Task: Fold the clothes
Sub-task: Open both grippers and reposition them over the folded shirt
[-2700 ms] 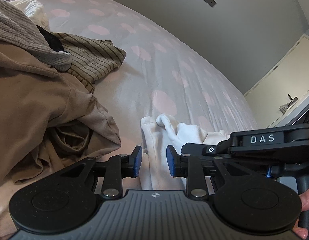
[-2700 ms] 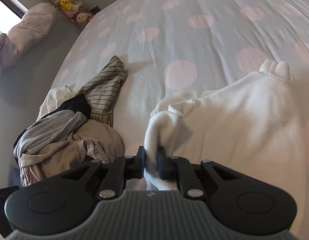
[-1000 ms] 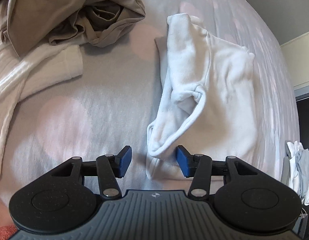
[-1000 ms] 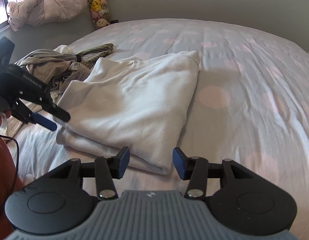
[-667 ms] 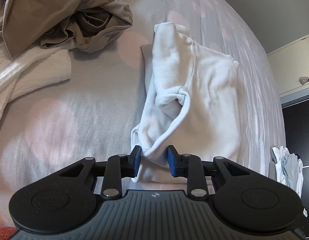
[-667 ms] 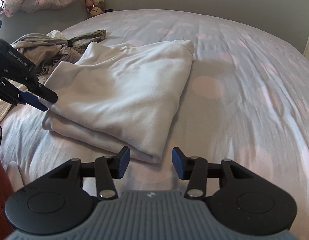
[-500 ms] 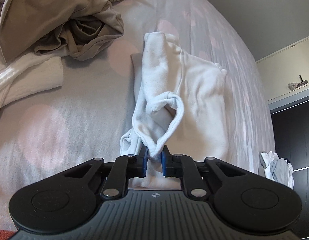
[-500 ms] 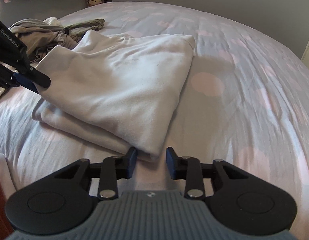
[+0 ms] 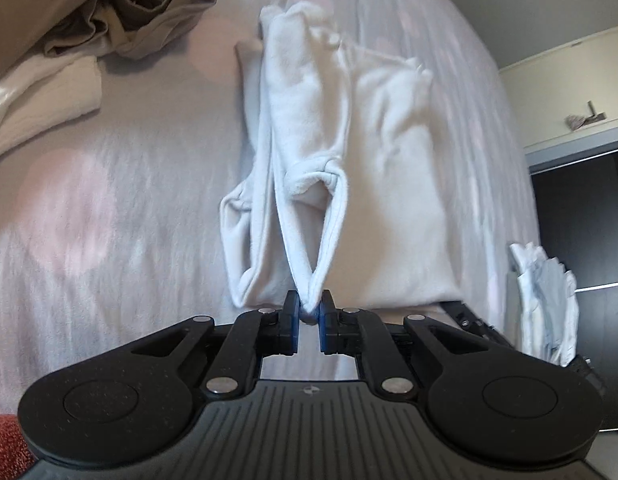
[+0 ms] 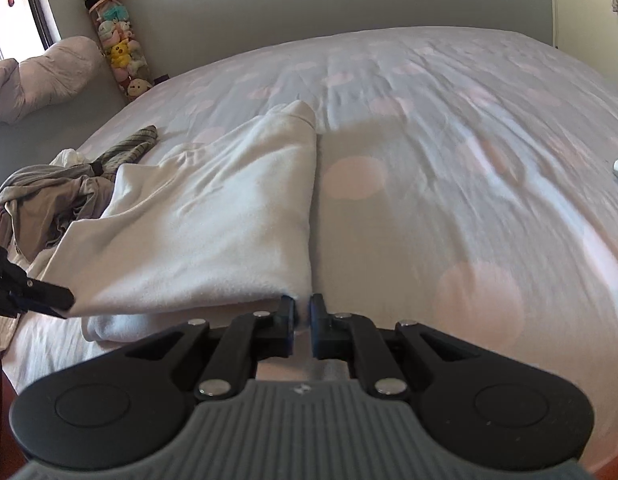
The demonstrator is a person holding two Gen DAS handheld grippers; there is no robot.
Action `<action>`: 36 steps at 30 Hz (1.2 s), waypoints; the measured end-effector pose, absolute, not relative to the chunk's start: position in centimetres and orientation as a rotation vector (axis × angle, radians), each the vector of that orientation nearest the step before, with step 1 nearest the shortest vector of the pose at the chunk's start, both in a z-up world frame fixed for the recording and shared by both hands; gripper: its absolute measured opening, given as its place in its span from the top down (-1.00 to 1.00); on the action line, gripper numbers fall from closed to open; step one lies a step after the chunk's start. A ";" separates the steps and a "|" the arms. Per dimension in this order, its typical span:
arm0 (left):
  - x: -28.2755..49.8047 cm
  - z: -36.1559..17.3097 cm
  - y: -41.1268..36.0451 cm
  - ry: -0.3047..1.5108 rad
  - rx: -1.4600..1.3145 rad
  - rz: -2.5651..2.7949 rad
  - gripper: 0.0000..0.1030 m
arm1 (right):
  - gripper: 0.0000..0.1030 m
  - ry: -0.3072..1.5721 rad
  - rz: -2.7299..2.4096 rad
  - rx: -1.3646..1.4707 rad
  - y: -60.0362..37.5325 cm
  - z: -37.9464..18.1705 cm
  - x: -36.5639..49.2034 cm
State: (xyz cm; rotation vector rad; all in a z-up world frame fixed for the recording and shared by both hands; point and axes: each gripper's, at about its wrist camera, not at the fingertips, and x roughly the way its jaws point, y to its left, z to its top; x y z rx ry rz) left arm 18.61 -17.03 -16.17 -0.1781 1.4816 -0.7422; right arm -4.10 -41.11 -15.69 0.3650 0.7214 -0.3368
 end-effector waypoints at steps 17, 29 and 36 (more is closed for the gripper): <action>17.7 -14.7 -16.7 1.411 -0.127 -0.718 0.10 | 0.29 0.727 -0.306 0.488 -42.1 -15.6 -5.7; 23.2 -14.0 -18.1 1.115 -0.196 -0.657 -0.03 | -0.36 0.676 -0.229 0.583 -45.0 -15.3 -2.3; 25.6 -18.5 -18.4 1.149 -0.275 -0.651 -0.04 | -0.36 0.636 -0.161 0.625 -49.4 -16.8 2.4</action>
